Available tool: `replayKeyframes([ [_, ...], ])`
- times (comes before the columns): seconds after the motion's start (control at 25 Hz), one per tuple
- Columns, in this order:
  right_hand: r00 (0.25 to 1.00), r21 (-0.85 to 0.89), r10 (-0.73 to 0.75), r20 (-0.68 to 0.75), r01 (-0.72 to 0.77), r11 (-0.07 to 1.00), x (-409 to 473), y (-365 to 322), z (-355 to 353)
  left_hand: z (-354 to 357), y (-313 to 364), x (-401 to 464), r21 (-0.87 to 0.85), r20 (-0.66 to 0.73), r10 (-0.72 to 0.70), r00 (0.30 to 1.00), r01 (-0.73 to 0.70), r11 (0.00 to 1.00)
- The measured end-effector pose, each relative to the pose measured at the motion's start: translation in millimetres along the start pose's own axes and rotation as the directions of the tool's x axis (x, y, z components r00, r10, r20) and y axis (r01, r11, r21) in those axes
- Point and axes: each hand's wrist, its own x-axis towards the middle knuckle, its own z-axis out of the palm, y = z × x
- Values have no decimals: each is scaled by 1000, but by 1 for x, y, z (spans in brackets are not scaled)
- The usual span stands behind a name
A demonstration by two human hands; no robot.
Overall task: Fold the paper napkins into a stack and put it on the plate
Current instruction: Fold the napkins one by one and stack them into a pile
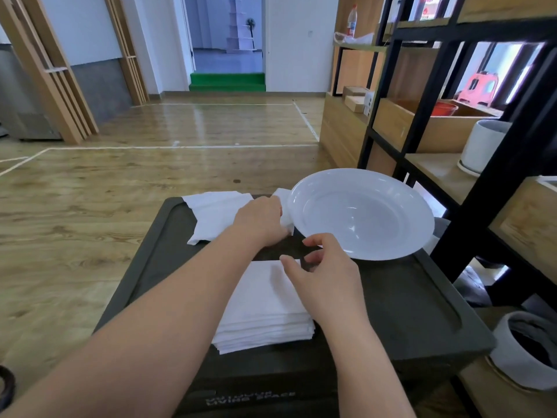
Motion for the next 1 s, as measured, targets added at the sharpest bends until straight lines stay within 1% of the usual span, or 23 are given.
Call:
replayKeyframes([
  [0.12, 1000, 57, -20, -22, 21, 998, 2, 3, -3, 14, -2, 16, 46, -11, -6, 1000, 7, 999],
  [0.28, 999, 80, -31, -24, 33, 996, 3, 5, -5, 18, -4, 20, -71, -41, 23, 999, -26, 997],
  [0.32, 999, 81, -30, -23, 32, 996, 3, 5, -5, 18, -5, 19, -72, -62, 19, 998, -23, 997],
  [0.48, 1000, 98, -24, -12, 25, 995, 0, 1, -4, 15, -6, 16, -16, -147, 27, 989, -30, 999],
  [0.6, 1000, 134, -24, -4, 25, 991, -3, -1, -3, 18, -3, 14, 2, -93, 18, 996, -18, 1000],
  [0.72, 1000, 132, -25, -5, 25, 991, -2, 0, -4, 16, -2, 13, 101, -131, 11, 991, 2, 995],
  [0.84, 1000, 125, -14, -21, 17, 992, 0, 2, -9, -5, -7, 2, 106, -157, -11, 988, 27, 994],
  [0.92, 999, 113, -14, -31, 17, 993, 1, 3, -12, -26, -11, -21, 130, -208, 29, 978, -2, 992],
  [1.0, 998, 113, -50, -30, 53, 992, 0, 3, -15, -46, -17, -57, 124, -327, 145, 934, -110, 986],
])
